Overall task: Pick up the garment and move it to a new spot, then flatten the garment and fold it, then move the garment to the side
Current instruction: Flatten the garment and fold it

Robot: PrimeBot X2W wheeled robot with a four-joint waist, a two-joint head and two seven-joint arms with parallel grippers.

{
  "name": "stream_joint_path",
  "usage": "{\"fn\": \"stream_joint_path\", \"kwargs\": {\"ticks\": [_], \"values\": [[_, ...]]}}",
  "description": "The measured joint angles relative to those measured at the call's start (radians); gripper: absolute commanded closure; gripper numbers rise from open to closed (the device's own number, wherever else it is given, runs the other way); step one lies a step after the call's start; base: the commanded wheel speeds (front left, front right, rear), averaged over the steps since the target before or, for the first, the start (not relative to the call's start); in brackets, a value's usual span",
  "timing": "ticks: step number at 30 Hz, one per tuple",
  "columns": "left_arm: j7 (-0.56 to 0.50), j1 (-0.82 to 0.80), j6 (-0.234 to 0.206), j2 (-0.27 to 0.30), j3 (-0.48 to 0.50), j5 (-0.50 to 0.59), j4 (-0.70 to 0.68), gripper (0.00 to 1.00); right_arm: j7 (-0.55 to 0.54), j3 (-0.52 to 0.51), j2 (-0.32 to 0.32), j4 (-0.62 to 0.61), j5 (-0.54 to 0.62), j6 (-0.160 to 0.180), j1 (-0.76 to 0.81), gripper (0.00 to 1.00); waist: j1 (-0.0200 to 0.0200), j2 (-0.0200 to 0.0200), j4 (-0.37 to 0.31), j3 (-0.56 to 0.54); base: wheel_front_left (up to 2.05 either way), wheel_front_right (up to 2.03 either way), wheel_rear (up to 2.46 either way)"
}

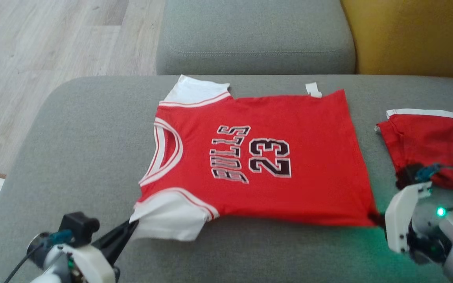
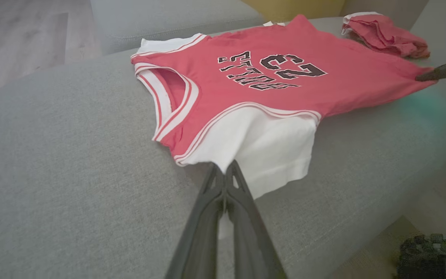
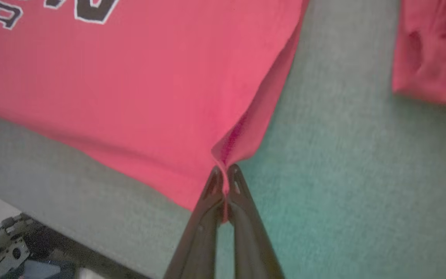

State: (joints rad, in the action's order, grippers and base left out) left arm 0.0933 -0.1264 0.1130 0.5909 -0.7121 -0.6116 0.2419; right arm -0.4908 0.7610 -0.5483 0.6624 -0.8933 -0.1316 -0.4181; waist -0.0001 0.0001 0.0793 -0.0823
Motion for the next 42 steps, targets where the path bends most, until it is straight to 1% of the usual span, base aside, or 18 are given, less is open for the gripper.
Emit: {"fn": "stream_joint_path", "kwargs": {"ticks": [3, 8, 11, 17, 23, 30, 37, 42], "values": [[-0.035, 0.037, -0.005, 0.033, 0.005, -0.035, -0.063, 1.0, -0.072, 0.007, -0.023, -0.051, -0.035, 0.0, 0.037, 1.0, 0.0, 0.0, -0.005, -0.002, 0.0, 0.0, 0.0], [-0.064, 0.053, -0.027, 0.062, 0.018, -0.051, -0.136, 1.0, -0.083, -0.039, -0.039, -0.095, -0.047, 0.0, 0.045, 1.0, 0.0, 0.0, -0.009, 0.009, 0.0, 0.0, 0.0], [-0.075, 0.042, -0.034, 0.065, 0.023, -0.051, -0.147, 1.0, -0.095, -0.07, -0.038, -0.1, -0.036, 0.0, 0.037, 1.0, 0.0, 0.0, -0.011, 0.022, 0.0, 0.0, 0.0], [-0.093, -0.034, -0.033, 0.065, 0.04, -0.051, -0.141, 1.0, -0.126, -0.123, -0.024, -0.103, -0.005, 0.0, 0.009, 1.0, 0.0, 0.0, -0.015, 0.054, 0.0, 0.0, 0.0], [-0.111, -0.126, -0.01, 0.061, 0.035, -0.052, -0.092, 1.0, -0.145, -0.169, 0.0, -0.093, 0.044, 0.0, -0.056, 1.0, 0.0, -0.0001, -0.017, 0.102, 0.0, 0.0, 0.0], [-0.128, -0.26, 0.01, 0.032, -0.001, -0.051, -0.01, 1.0, -0.163, -0.194, 0.026, -0.068, 0.103, 0.0, -0.104, 1.0, 0.0, 0.0, -0.016, 0.167, 0.0, 0.0, 0.0], [-0.146, -0.382, 0.012, 0.014, -0.072, -0.062, 0.083, 1.0, -0.171, -0.201, 0.044, -0.049, 0.153, 0.0, -0.165, 1.0, 0.0, -0.0001, -0.016, 0.229, 0.0, 0.0, 0.0], [-0.145, -0.468, 0.012, 0.001, -0.147, -0.098, 0.128, 1.0, -0.176, -0.201, 0.065, -0.039, 0.18, 0.0, -0.199, 1.0, 0.0, -0.0001, -0.02, 0.267, 0.0, 0.0, 0.0]]}}
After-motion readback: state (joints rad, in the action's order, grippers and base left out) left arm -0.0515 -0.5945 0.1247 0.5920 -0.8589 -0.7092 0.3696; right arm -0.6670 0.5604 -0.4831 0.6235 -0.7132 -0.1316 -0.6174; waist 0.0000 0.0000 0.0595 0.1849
